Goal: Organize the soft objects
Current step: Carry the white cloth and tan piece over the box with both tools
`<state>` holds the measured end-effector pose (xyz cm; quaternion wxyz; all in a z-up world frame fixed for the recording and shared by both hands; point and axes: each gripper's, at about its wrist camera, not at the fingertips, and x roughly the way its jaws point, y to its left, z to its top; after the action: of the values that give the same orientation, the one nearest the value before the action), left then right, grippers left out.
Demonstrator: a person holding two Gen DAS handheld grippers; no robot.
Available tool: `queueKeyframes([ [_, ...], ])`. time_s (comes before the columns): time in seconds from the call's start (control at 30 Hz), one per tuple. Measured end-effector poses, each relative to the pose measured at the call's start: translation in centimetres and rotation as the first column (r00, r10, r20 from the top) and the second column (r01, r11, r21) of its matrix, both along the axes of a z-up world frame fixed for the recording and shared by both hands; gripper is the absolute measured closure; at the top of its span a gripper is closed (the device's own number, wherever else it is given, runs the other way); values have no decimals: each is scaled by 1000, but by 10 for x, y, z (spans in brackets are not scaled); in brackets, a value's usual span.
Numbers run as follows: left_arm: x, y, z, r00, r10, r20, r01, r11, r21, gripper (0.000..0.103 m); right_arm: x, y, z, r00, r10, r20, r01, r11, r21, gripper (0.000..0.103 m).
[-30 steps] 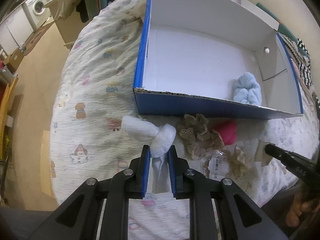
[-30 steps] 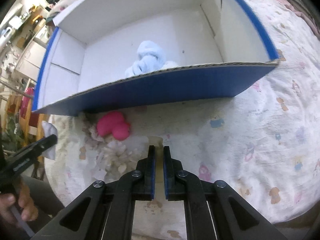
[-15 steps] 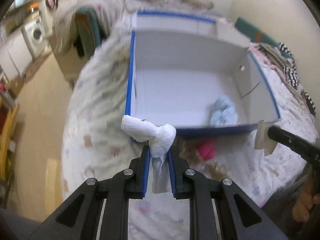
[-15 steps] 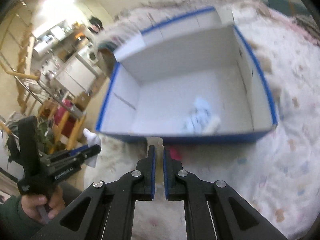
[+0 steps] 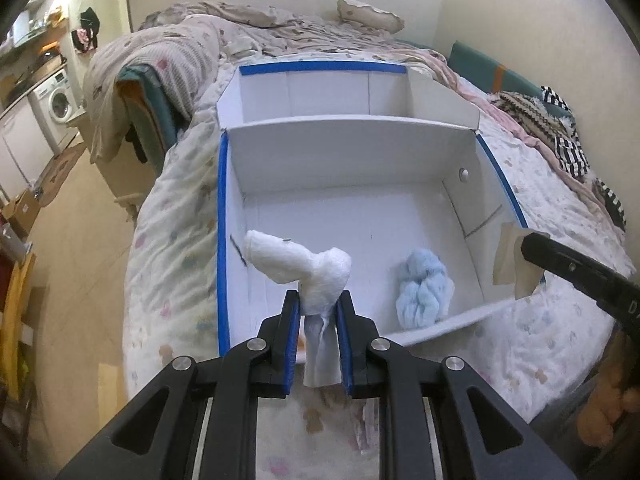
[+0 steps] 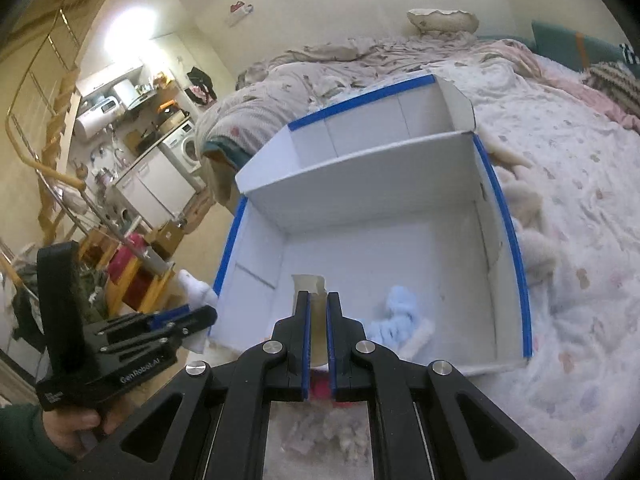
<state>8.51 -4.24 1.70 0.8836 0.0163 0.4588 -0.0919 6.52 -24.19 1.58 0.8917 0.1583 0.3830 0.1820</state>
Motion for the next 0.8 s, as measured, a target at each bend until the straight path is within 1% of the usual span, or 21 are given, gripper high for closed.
queueKeyframes([
  [0.13, 22, -4, -4, 1000, -10, -25, 9, 1000, -18, 87, 21, 6, -1, 1000, 7, -4, -7, 1000, -30, 95],
  [0.23, 36, -11, -15, 999, -19, -30, 18, 1000, -7, 87, 36, 9, -8, 1000, 2, -22, -3, 999, -43, 95],
  [0.37, 41, -17, -31, 999, -28, -17, 28, 999, 18, 87, 44, 13, -23, 998, -16, -68, 13, 999, -45, 95],
  [0.5, 53, -16, -45, 997, -16, -76, 14, 1000, -26, 87, 45, 20, -32, 997, -23, -76, 17, 997, -78, 95],
  [0.63, 54, -18, -57, 995, -9, -101, 9, 1000, -8, 87, 46, 24, -41, 995, -9, -99, 0, 995, -96, 95],
  [0.8, 56, -24, -72, 987, -3, -162, -3, 999, -36, 87, 49, 31, -54, 990, 11, -143, -25, 995, -99, 95],
])
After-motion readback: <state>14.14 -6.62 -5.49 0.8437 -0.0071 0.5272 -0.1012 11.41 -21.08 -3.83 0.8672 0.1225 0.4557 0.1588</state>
